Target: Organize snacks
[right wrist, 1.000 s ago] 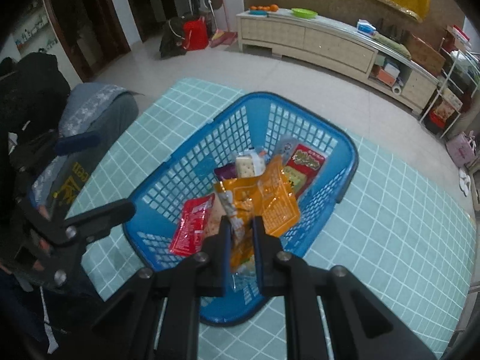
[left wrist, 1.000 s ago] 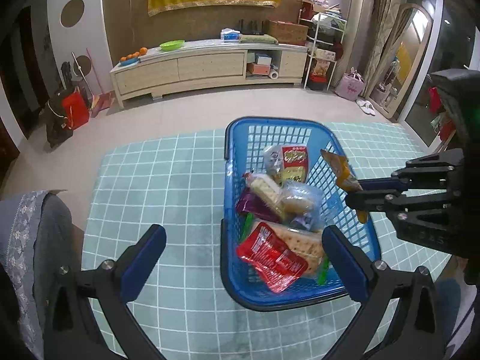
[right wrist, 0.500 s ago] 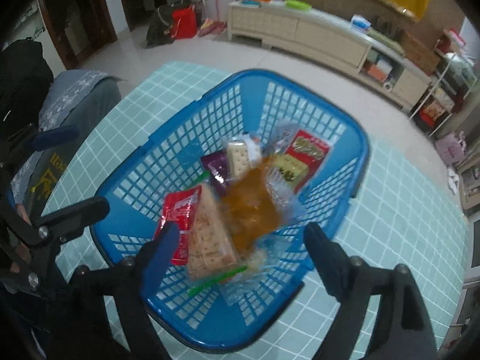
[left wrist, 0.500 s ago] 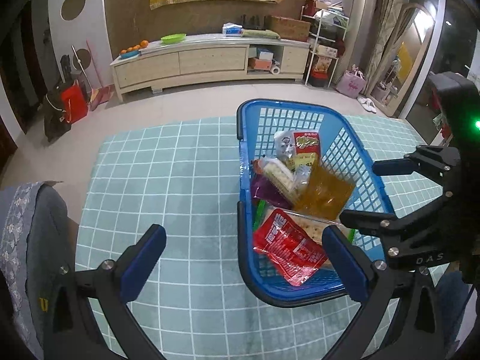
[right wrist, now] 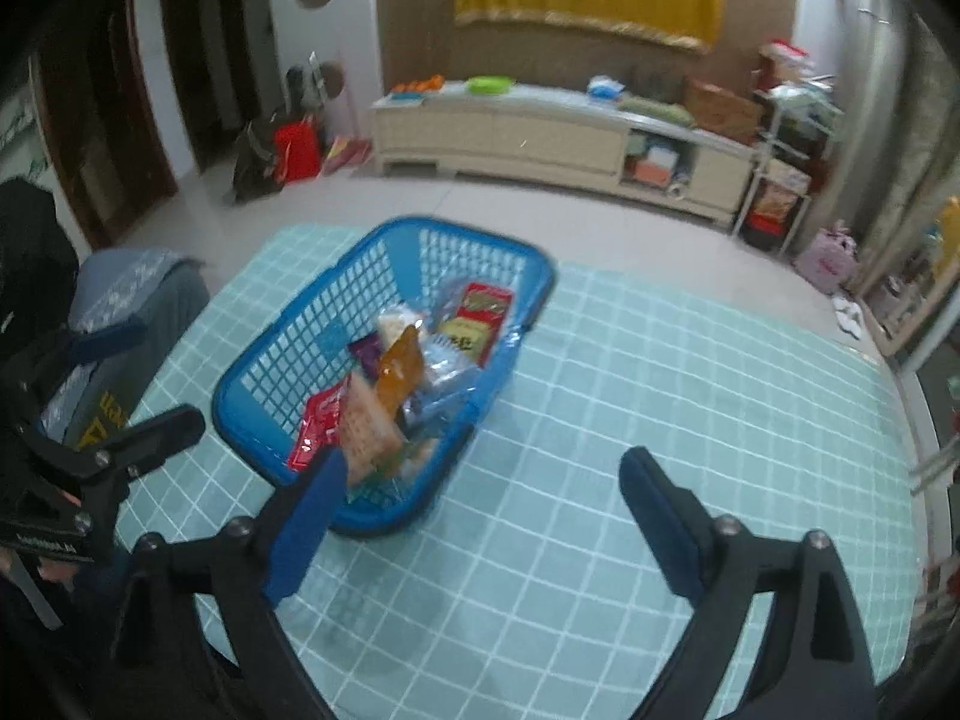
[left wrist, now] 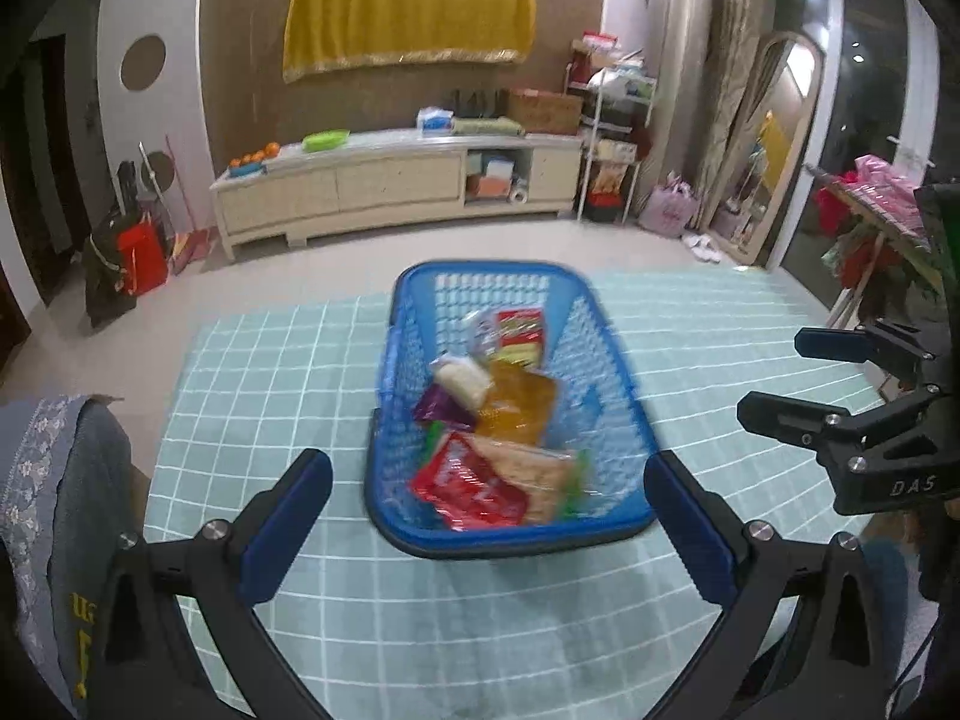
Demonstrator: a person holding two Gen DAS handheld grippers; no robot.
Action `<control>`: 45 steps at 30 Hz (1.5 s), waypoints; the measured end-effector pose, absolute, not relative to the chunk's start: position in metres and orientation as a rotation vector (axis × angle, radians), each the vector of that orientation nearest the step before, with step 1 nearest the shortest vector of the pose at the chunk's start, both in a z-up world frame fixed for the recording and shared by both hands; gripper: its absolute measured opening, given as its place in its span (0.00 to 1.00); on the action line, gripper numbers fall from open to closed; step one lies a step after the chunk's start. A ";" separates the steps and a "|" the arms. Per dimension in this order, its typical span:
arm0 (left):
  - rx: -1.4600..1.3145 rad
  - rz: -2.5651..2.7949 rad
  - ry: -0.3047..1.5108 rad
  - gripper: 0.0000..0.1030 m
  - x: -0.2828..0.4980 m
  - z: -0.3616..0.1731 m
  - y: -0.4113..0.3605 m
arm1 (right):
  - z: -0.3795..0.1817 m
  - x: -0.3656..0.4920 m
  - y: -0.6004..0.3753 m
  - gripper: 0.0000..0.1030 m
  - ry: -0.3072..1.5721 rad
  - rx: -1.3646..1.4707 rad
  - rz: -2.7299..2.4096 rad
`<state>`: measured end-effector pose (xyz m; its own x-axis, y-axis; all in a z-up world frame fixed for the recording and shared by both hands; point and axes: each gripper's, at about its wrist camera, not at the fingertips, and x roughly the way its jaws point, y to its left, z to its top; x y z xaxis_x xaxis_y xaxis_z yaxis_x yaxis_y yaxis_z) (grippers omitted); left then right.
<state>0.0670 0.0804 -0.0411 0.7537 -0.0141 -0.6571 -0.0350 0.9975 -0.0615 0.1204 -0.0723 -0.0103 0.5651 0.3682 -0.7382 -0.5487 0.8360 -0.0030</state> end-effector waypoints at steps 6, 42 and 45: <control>-0.067 -0.001 0.606 1.00 0.028 -0.009 0.041 | 0.027 0.072 -0.107 1.00 0.671 -0.190 0.533; -0.088 0.035 0.458 1.00 -0.058 0.032 0.008 | 0.050 -0.025 -0.148 1.00 0.489 -0.111 0.442; -0.091 0.027 0.462 1.00 -0.059 0.032 0.008 | 0.050 -0.026 -0.146 1.00 0.490 -0.112 0.439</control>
<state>-0.0593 0.0079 0.0317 0.8950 0.0055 -0.4460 -0.0470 0.9955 -0.0818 -0.0261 -0.1465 0.0499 0.7916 0.3806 -0.4781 -0.4333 0.9012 0.0000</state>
